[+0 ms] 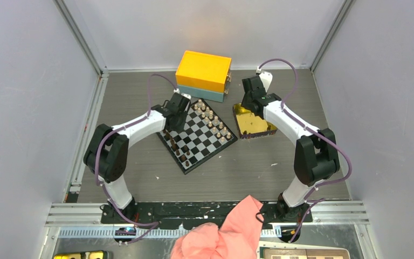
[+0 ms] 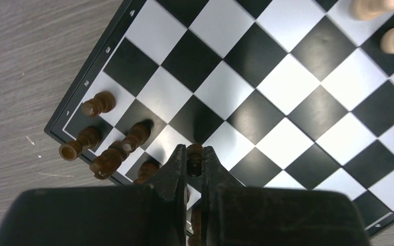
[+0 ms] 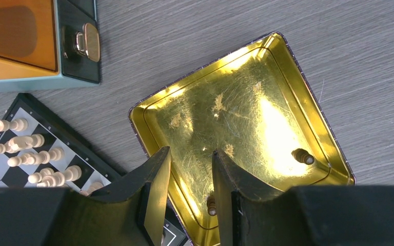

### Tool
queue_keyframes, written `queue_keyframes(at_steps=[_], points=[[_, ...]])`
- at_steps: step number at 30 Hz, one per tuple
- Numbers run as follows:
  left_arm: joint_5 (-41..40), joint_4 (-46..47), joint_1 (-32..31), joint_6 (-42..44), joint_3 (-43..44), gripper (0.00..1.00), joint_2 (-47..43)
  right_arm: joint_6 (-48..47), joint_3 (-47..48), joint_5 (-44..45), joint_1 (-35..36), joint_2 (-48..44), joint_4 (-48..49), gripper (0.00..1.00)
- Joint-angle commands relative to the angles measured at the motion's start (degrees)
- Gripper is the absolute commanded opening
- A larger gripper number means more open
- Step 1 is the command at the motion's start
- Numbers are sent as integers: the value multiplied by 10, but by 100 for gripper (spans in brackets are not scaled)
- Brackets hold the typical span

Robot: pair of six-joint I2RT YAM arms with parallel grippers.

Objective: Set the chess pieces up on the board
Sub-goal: Pick up the chess piece from the chessboard, then place the chess piece on the chessboard.

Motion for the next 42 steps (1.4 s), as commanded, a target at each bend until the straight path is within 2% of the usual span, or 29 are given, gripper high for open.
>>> queue_keyframes(at_steps=[1, 19, 22, 27, 31, 42], points=[[-25, 17, 11, -19, -17, 0, -34, 7, -2, 4, -2, -40, 16, 41], [-29, 36, 31, -49, -42, 0, -34, 2, -16, 3, -2, -58, 15, 41], [-29, 37, 31, -52, -41, 3, -31, 2, -17, 3, -2, -59, 14, 41], [-29, 36, 31, -53, -39, 22, -26, 2, -20, 3, -2, -59, 15, 41], [-30, 35, 31, -54, -38, 27, -24, 2, -20, 4, -2, -59, 16, 41], [-31, 20, 30, -56, -14, 29, -44, -3, -16, 17, -2, -66, 11, 42]])
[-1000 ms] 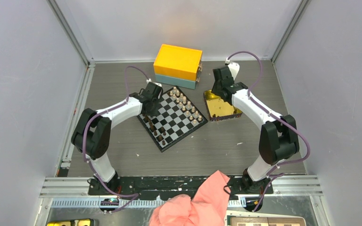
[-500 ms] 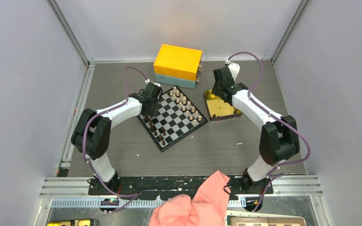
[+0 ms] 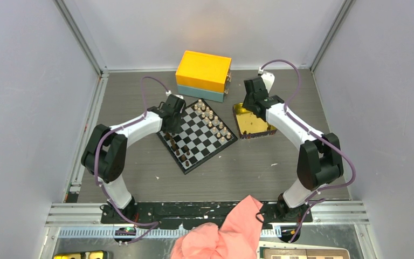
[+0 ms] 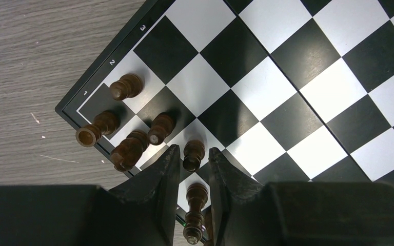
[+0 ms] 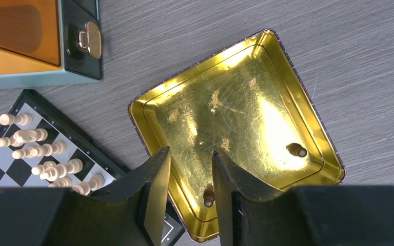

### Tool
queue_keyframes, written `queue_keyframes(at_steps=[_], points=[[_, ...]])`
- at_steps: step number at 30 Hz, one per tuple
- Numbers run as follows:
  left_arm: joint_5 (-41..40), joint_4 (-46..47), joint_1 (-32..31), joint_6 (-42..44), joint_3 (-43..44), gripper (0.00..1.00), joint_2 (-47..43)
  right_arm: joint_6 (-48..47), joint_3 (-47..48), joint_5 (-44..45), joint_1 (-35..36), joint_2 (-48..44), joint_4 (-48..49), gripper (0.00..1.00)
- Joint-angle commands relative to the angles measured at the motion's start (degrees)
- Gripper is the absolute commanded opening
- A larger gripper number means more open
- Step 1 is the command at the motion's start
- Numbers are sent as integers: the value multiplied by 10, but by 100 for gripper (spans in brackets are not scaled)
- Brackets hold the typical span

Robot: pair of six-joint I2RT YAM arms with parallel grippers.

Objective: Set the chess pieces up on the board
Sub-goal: Place the chess piece on the chessboard, then adjust the storage box at the center of the board.

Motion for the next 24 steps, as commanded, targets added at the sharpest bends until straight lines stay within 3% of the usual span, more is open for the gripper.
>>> queue_keyframes(at_steps=[1, 12, 16, 20, 24], points=[[-9, 6, 3, -5, 33, 30, -43, -3, 8, 24, -3, -36, 10, 42], [-11, -13, -32, 27, 119, 59, -91, 13, 11, 53, -9, -26, -85, 42], [-2, -22, -47, 33, 146, 60, -89, -6, -2, 28, -10, -18, -101, 42], [4, -17, -58, 31, 150, 60, -89, -48, -18, -59, -10, -32, -51, 42], [9, -17, -64, 30, 151, 60, -86, -79, 26, -115, -10, 9, -77, 44]])
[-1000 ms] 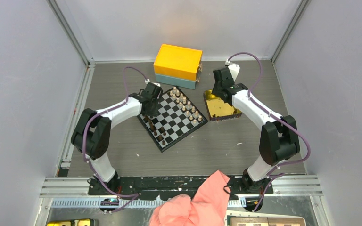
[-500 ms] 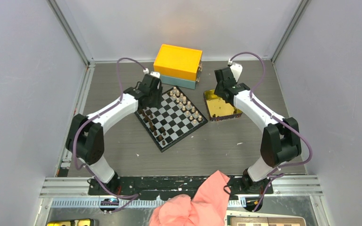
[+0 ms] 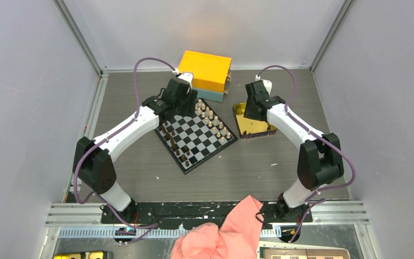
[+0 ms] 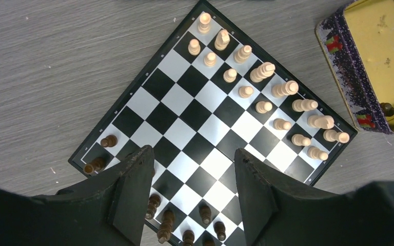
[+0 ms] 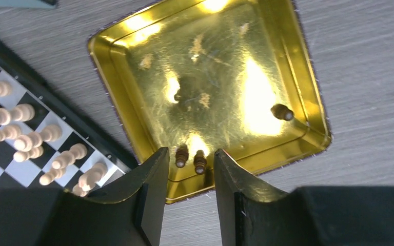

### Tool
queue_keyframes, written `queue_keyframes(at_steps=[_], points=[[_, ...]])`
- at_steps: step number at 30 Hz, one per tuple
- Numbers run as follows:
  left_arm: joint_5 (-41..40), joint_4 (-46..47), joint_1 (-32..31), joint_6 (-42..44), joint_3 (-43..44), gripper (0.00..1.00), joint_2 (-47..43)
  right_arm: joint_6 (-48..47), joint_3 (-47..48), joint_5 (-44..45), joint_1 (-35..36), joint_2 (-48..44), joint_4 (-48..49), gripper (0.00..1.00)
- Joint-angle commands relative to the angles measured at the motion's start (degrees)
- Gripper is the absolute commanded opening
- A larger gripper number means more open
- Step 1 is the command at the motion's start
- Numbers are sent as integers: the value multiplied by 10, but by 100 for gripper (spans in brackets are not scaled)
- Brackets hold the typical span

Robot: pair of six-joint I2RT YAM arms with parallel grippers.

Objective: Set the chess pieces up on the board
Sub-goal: Adjust the storage box at the center of the board.

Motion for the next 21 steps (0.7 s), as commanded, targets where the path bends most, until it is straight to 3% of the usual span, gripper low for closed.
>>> queue_keyframes(at_steps=[1, 11, 21], points=[[9, 5, -6, 8, 19, 60, -11, -49, 52, -84, -2, 32, 1, 44], [19, 7, -9, 6, 6, 59, -15, -53, 82, -152, 0, 89, 17, 45], [18, 11, -9, 12, -1, 59, -15, -58, 104, -155, 16, 126, 14, 45]])
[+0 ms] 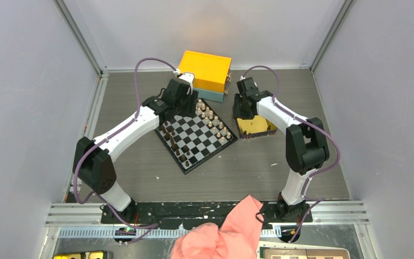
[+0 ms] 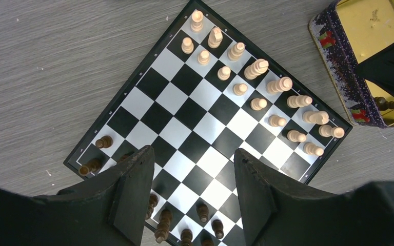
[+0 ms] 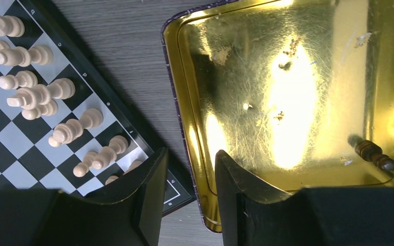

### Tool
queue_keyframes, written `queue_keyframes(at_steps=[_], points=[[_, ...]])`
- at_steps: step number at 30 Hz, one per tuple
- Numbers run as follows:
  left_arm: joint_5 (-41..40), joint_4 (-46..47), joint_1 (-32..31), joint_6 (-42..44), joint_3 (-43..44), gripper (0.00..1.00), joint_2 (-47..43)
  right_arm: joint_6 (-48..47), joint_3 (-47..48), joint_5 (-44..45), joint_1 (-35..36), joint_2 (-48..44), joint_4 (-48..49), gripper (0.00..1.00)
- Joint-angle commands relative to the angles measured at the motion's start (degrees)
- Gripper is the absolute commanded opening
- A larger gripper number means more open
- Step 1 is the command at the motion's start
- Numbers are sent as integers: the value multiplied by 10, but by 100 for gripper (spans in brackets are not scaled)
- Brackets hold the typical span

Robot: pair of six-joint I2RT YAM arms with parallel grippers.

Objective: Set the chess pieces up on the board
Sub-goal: Adjust the storage box at the center of the board.

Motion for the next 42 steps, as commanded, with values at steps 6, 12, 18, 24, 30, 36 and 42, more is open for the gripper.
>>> queue_keyframes(at_steps=[6, 12, 18, 24, 30, 36, 42], points=[[1, 14, -1, 16, -5, 59, -17, -6, 37, -11, 10, 42, 9, 44], [2, 22, 0, 18, -18, 59, -21, -2, 52, 9, 10, 70, 8, 36], [-1, 15, -1, 29, -12, 59, -17, 6, 84, 36, 6, 102, -2, 18], [-7, 4, 1, 34, -12, 59, -23, 23, 132, 55, -1, 138, -16, 4], [-11, 1, 4, 34, -20, 59, -30, 36, 203, 88, -12, 178, -41, 1], [-13, -7, 4, 33, -9, 59, -19, 69, 258, 97, -56, 216, -52, 1], [-15, -14, 3, 32, 10, 59, 6, 142, 335, 111, -85, 260, -73, 1]])
